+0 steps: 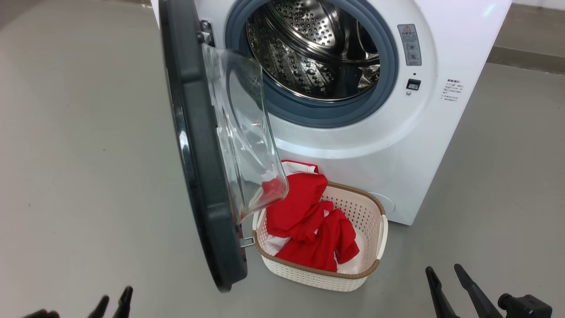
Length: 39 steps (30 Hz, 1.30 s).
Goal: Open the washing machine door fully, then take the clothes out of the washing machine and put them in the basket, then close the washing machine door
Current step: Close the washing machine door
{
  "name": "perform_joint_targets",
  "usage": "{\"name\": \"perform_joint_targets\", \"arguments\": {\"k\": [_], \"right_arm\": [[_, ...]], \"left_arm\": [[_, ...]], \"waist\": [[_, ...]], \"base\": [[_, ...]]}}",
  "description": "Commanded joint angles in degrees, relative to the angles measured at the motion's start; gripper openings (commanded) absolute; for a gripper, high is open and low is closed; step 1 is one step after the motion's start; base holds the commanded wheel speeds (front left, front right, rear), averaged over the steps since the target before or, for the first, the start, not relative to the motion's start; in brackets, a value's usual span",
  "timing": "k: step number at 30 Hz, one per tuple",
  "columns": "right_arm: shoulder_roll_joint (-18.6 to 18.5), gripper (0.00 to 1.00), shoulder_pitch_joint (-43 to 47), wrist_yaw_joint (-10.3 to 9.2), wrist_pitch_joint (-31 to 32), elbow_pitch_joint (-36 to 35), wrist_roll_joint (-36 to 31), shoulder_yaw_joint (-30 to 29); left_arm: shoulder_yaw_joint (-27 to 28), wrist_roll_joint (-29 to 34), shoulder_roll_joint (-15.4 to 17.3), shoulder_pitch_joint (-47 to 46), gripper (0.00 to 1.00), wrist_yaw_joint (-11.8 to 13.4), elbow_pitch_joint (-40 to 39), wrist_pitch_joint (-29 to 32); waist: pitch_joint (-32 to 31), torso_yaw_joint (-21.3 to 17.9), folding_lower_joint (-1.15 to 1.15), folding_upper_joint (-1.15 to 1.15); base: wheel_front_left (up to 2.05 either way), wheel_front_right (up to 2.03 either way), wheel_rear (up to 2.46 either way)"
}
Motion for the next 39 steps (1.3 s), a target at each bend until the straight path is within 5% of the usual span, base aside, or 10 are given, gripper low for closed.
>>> {"name": "perform_joint_targets", "arguments": {"k": [1, 20, 27, 39], "right_arm": [[-1.4, 1.00, -1.7, 0.42, -0.4, -1.7, 0.4, 0.8], [-1.3, 1.00, -2.9, 0.42, -0.4, -3.5, 0.3, -1.7], [-1.2, 1.00, -2.1, 0.42, -0.4, -3.3, 0.3, -2.1], [-1.0, 1.00, -1.9, 0.42, -0.4, -2.9, 0.2, -2.3]], "left_arm": [[3.9, 3.4, 1.1, -2.8, 1.00, -0.4, -1.0, -0.7], [30.4, 49.2, -14.7, 5.0, 1.00, -0.4, -14.3, -0.8], [32.0, 53.7, -18.2, 7.2, 1.00, -0.4, -13.5, -0.8], [32.4, 53.9, -18.5, 7.1, 1.00, -0.4, -13.7, -0.8]], "waist": [[0.1, 0.0, 0.00, 0.00], [0.7, -1.4, 0.00, 0.00], [0.4, -1.5, 0.00, 0.00], [0.1, -1.4, 0.00, 0.00]], "base": [[0.00, 0.00, 0.00], [0.00, 0.00, 0.00], [0.00, 0.00, 0.00], [0.00, 0.00, 0.00]]}}
